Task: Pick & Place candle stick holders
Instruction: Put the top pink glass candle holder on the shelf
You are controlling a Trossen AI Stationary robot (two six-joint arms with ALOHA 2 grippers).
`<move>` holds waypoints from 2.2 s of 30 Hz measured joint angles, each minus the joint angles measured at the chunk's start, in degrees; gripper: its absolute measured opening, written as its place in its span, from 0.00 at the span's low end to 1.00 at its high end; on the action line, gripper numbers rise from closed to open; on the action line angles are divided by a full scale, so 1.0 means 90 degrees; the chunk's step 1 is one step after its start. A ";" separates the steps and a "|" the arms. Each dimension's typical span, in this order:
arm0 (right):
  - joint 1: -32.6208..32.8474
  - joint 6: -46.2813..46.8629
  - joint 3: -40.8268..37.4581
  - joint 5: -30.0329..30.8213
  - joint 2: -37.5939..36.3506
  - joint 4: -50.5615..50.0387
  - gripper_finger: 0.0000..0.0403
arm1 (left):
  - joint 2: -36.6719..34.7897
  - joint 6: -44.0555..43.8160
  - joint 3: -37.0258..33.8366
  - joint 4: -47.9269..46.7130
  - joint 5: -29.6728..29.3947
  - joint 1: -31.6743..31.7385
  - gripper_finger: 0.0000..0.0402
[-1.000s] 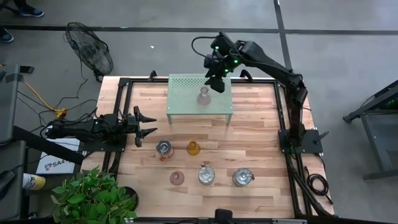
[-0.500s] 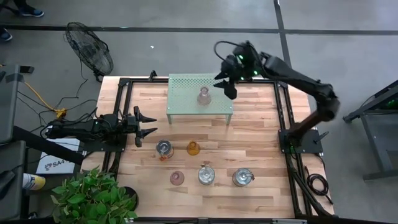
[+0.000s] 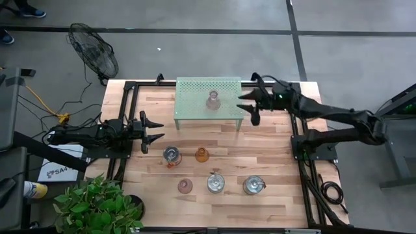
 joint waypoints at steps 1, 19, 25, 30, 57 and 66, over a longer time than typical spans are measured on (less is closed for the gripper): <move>0.0042 0.0090 -0.0149 -0.0026 -0.0161 0.0006 0.42 | 0.0000 0.0000 -0.0002 0.0000 0.0000 0.0000 0.47; 0.1612 0.1111 -0.2272 0.0637 -0.1962 0.0391 0.42 | 0.0007 -0.0665 -0.0027 0.0755 0.0307 -0.0001 0.47; 0.2317 0.1197 -0.2328 0.1581 -0.1990 0.0486 0.42 | 0.0169 -0.0906 -0.0020 0.1139 -0.0606 0.0000 0.47; 0.2693 0.1201 -0.2326 0.2165 -0.1989 0.0655 0.42 | 0.1012 -0.0261 -0.0012 0.2119 -0.0835 0.0002 0.47; 0.2907 0.0957 -0.3363 0.2869 -0.1982 0.2293 0.42 | 0.8644 0.0324 0.4140 0.3949 0.1568 0.2689 0.47; 0.2907 0.0958 -0.3363 0.2683 -0.1982 0.2151 0.42 | 0.9480 0.0385 0.4719 0.3954 0.1076 0.2713 0.49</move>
